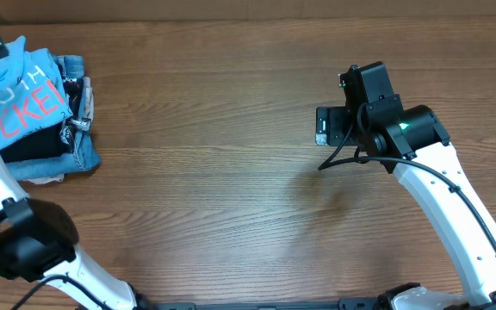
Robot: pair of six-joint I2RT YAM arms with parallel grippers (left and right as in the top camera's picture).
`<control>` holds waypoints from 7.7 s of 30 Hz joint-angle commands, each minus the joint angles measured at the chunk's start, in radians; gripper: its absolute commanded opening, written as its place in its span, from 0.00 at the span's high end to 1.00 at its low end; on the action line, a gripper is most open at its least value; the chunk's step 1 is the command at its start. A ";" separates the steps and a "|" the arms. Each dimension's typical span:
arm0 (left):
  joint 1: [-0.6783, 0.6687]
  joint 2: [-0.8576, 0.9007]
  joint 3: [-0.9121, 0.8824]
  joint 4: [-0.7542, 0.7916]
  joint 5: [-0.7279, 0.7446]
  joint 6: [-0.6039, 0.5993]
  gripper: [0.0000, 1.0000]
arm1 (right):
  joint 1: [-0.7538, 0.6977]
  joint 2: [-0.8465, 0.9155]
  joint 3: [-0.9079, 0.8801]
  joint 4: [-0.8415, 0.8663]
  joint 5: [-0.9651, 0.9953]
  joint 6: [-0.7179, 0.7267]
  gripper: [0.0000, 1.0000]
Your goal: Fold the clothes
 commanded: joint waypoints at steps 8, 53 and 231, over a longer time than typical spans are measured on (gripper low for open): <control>0.093 0.203 -0.021 -0.034 0.188 0.034 0.23 | -0.007 -0.020 0.018 0.004 -0.005 0.001 0.08; 0.083 0.191 0.014 0.050 0.280 0.076 0.29 | -0.006 -0.020 0.017 0.006 -0.005 0.005 0.08; -0.655 -1.336 -0.978 -0.245 0.033 -0.090 0.00 | -0.314 -0.880 -0.397 -0.126 -0.152 -0.056 0.00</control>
